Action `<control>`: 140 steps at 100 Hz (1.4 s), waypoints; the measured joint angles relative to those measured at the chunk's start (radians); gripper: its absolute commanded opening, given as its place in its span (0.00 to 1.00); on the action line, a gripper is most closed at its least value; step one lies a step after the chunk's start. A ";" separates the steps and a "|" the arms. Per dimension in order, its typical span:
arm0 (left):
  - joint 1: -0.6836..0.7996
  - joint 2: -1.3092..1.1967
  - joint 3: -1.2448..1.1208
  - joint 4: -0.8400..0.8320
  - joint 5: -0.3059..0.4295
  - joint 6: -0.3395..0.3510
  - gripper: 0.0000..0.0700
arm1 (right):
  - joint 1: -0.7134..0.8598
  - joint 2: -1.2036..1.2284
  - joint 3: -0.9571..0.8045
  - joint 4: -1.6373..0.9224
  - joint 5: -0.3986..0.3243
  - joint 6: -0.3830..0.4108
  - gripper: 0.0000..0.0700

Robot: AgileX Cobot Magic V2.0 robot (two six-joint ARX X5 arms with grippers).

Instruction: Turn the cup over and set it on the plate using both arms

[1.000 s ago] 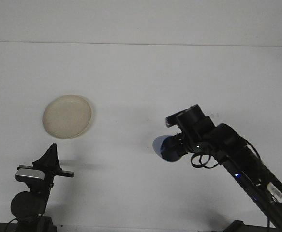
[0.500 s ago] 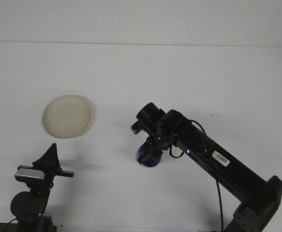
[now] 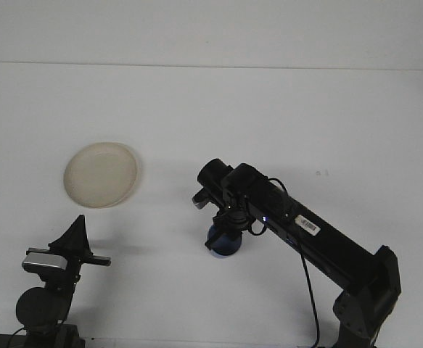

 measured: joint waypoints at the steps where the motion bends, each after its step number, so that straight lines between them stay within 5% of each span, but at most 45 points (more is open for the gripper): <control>1: 0.000 0.000 0.000 0.000 0.000 0.000 0.02 | 0.000 0.002 0.000 0.000 0.000 0.000 0.00; 54: 0.000 0.000 0.000 0.000 0.000 0.000 0.02 | 0.000 0.010 0.000 0.002 0.000 -0.017 0.03; 82: 0.000 0.000 0.000 0.000 0.000 0.000 0.02 | 0.000 0.019 0.000 0.009 -0.005 -0.017 0.25; 100: 0.000 0.000 0.000 0.000 0.000 0.000 0.02 | 0.000 0.019 0.007 0.008 -0.005 -0.016 0.63; 140: 0.000 0.000 0.000 0.000 0.000 0.000 0.02 | -0.011 0.015 0.144 -0.012 0.000 -0.016 0.64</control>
